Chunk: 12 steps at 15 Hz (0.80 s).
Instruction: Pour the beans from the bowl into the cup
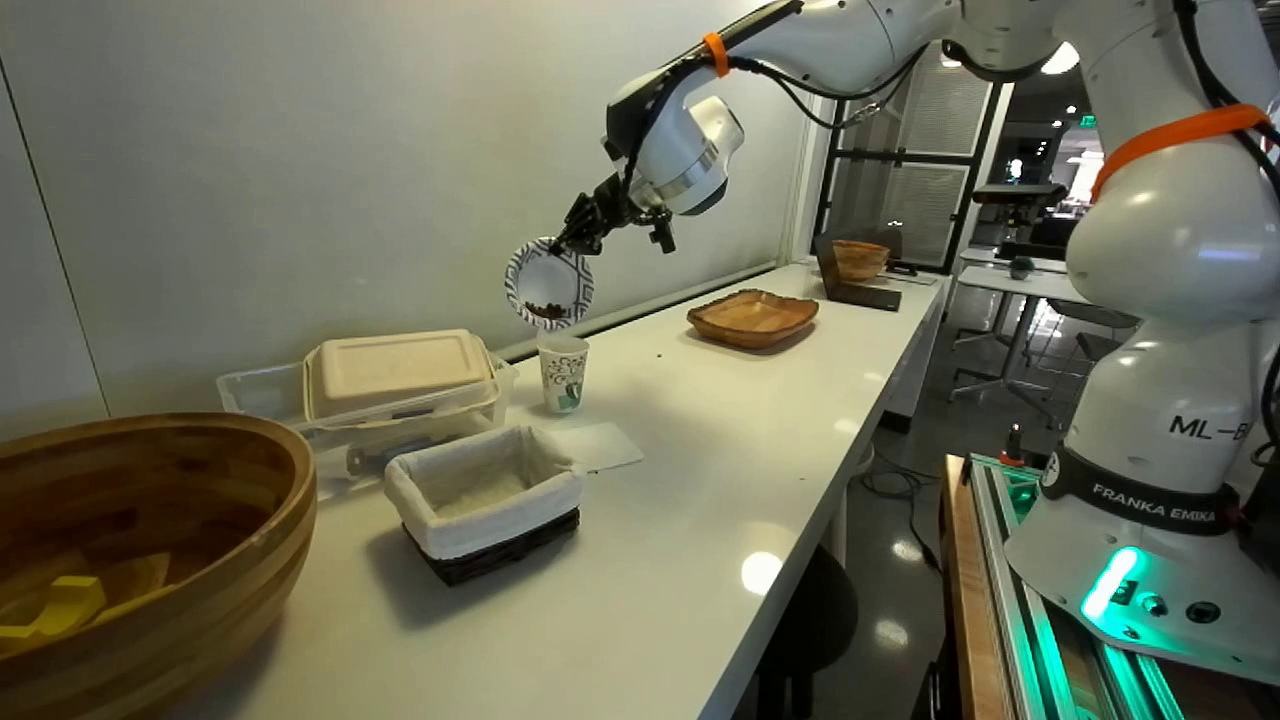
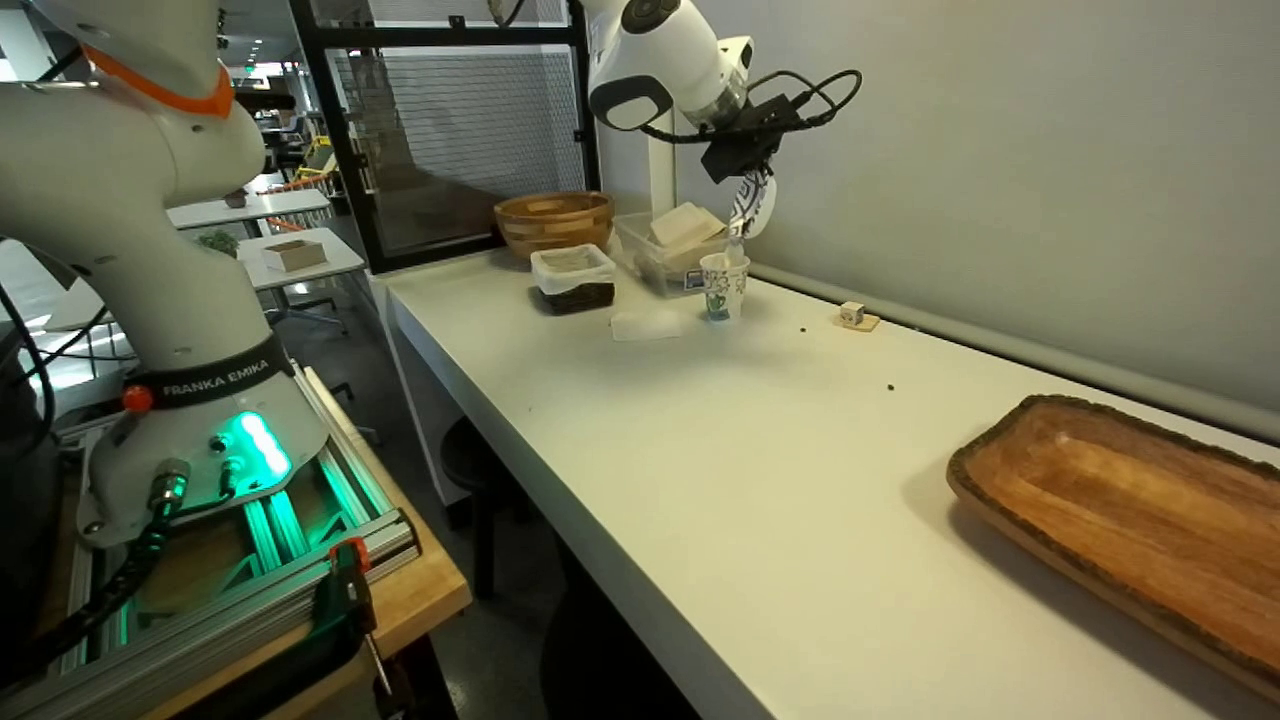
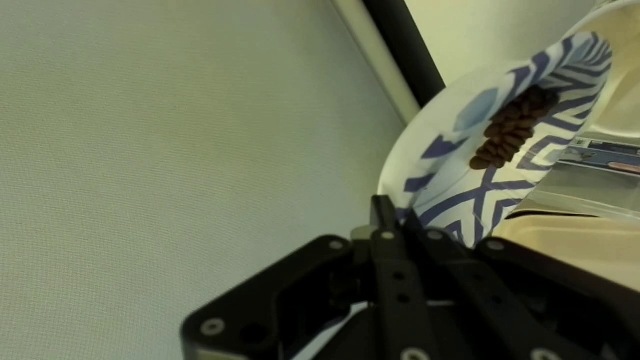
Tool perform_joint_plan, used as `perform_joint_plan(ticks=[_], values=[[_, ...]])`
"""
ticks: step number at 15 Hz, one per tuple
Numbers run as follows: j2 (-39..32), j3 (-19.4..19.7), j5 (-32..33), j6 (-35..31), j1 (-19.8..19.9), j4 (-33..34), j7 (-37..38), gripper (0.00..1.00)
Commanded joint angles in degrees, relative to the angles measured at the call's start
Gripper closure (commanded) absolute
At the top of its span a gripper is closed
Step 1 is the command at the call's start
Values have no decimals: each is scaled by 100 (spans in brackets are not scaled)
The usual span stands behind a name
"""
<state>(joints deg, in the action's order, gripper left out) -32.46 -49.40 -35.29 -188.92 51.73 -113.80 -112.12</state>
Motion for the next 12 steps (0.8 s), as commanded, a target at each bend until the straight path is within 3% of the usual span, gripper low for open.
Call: perform_joint_plan(ticks=[1,7,12], values=[[1,-19,6,-22,18,-27,-26,97],[6,23,73,-149,-23,-45,-115,99],[-114,-238,205,-459,81,-42,-204,99]])
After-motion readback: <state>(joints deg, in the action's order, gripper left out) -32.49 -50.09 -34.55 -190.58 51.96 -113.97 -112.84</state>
